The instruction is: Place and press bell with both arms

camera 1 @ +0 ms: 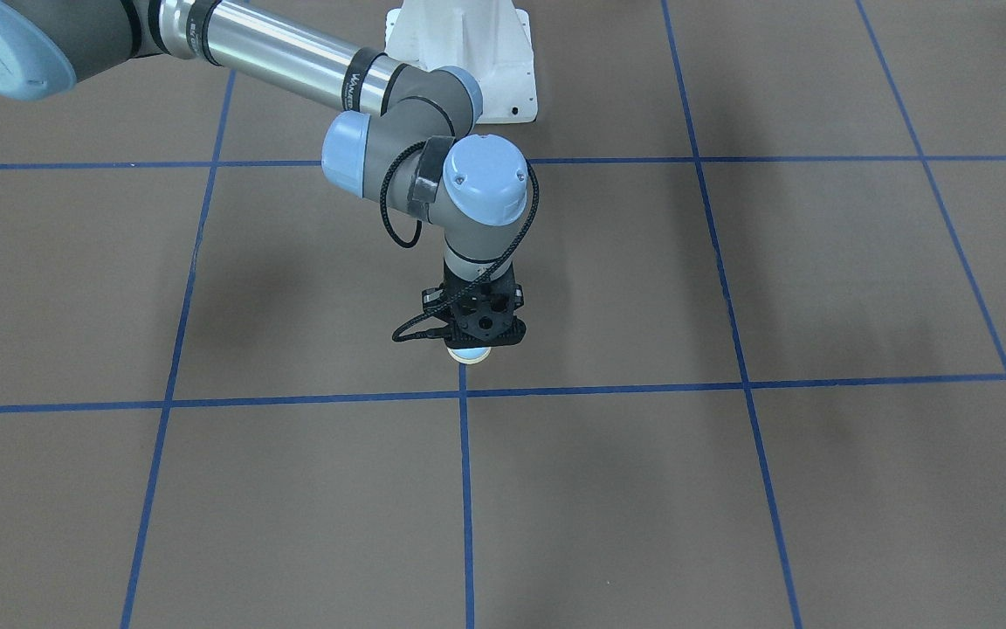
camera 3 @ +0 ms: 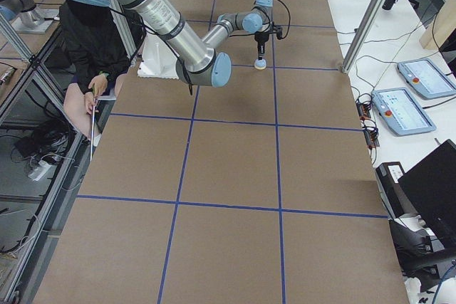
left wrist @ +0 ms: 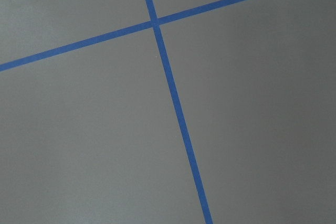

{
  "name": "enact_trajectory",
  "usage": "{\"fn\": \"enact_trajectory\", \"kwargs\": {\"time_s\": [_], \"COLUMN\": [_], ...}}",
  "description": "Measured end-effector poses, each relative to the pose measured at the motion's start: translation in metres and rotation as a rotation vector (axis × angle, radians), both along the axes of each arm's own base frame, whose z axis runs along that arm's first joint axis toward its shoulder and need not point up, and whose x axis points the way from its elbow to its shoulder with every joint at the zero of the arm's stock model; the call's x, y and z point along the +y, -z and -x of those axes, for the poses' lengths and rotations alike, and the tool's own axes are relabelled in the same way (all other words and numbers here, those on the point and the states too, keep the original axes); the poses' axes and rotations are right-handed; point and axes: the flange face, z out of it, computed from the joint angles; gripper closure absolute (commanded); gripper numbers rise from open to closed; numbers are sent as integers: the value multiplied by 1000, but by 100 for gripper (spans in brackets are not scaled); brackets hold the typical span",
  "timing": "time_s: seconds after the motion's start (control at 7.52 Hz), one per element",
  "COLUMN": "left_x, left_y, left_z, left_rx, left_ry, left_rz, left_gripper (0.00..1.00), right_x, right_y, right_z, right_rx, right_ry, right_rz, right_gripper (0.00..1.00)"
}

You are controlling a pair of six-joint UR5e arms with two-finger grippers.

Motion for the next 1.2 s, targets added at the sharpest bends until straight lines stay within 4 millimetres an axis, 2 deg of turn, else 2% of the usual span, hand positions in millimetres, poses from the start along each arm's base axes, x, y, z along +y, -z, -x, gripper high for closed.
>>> {"fn": "enact_trajectory", "kwargs": {"time_s": [0.53,0.8,0.93,1.06,1.2], "left_x": [0,1,2,3,4], "left_y": [0,-2,-4,-6,-7], "left_z": [0,0,0,0,0], "left_rx": [0,1,1,1,1], "left_ry": [0,0,1,3,4], "left_rz": [0,3,8,12,15], "left_gripper": [0,0,0,0,0], "right_x": [1,-3,-13,-27,-42], "right_y": [6,23,33,39,36], "right_z": [0,-13,-30,-53,-78], "right_rx": [-7,-39,-64,-87,-101], "right_ry": [-2,-13,-27,-46,-70], "right_rz": [-2,-10,-8,-2,-1], "right_gripper": [100,100,46,1,0]}}
